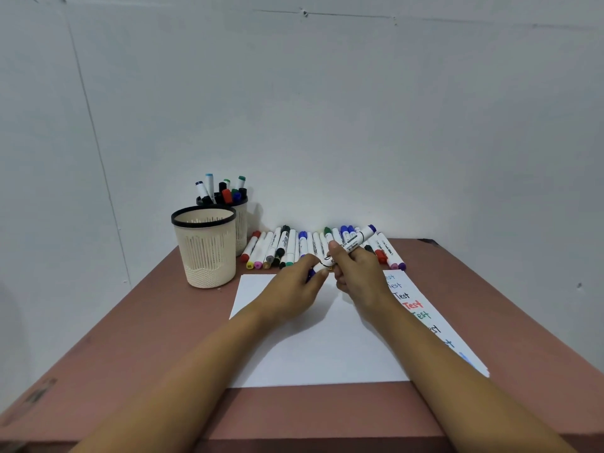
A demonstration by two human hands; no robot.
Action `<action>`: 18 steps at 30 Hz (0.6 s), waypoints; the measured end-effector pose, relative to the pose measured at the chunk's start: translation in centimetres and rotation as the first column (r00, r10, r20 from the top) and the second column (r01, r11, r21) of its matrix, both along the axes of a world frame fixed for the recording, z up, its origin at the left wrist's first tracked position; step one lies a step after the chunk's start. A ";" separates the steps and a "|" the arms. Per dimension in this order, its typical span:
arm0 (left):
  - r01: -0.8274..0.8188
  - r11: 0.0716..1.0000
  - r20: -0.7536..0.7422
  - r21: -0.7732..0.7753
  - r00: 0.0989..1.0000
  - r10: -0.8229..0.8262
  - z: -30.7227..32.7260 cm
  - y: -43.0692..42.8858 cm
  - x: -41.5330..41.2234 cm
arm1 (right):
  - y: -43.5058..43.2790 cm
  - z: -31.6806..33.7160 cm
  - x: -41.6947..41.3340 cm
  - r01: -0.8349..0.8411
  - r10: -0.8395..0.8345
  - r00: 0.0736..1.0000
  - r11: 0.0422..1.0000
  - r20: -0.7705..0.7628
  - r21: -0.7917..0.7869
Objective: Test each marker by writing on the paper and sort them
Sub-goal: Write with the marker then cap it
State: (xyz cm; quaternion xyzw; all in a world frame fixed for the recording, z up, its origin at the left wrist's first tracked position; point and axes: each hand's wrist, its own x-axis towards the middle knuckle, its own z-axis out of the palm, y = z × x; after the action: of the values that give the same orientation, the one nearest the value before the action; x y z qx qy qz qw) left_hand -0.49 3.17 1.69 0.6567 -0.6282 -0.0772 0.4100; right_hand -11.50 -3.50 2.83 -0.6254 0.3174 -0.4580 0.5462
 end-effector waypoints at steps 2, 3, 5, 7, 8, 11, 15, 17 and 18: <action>0.002 1.000 -0.029 -0.012 1.000 -0.002 0.0 0.0 0.0 | -0.1 0.0 0.0 -0.038 0.038 0.999 0.999 0.028 0.018; 0.010 1.000 -0.047 -0.027 0.999 -0.012 0.0 0.0 0.0 | -0.1 0.0 -0.1 -0.054 0.053 0.998 0.998 0.046 0.025; 0.034 0.997 -0.096 -0.071 0.995 -0.041 0.1 0.0 0.0 | -0.2 0.1 -0.3 -0.083 0.081 0.994 0.996 0.078 0.024; 0.036 0.994 -0.152 -0.099 0.987 -0.051 0.1 0.0 0.0 | -0.2 0.2 -0.5 -0.106 0.103 0.990 0.994 0.100 0.024; 0.024 0.995 -0.173 -0.097 0.984 -0.041 0.2 0.1 0.1 | -0.1 0.3 -0.6 -0.110 0.106 0.988 0.993 0.113 0.031; -0.027 1.000 -0.181 -0.010 0.983 0.025 0.4 0.4 0.8 | -0.2 0.7 -0.8 -0.059 0.041 0.982 0.993 0.183 0.098; -0.179 0.979 0.077 0.096 0.982 0.172 0.6 0.5 2.7 | -1.0 0.9 -1.6 0.020 -0.128 0.933 0.951 0.335 0.308; -0.249 0.965 0.188 0.083 0.955 0.230 0.2 0.2 3.4 | -1.3 0.6 -1.9 -0.001 -0.132 0.927 0.934 0.350 0.357; -0.256 0.964 0.223 0.078 0.947 0.233 -0.1 0.1 3.6 | -1.5 0.4 -2.0 -0.008 -0.126 0.931 0.932 0.343 0.363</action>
State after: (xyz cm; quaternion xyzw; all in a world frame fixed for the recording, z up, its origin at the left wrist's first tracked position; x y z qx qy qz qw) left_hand 3.09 3.24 1.62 0.7549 -0.5768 0.0114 0.3118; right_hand -13.53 -4.97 3.22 -0.4106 0.3087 -0.5161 0.6854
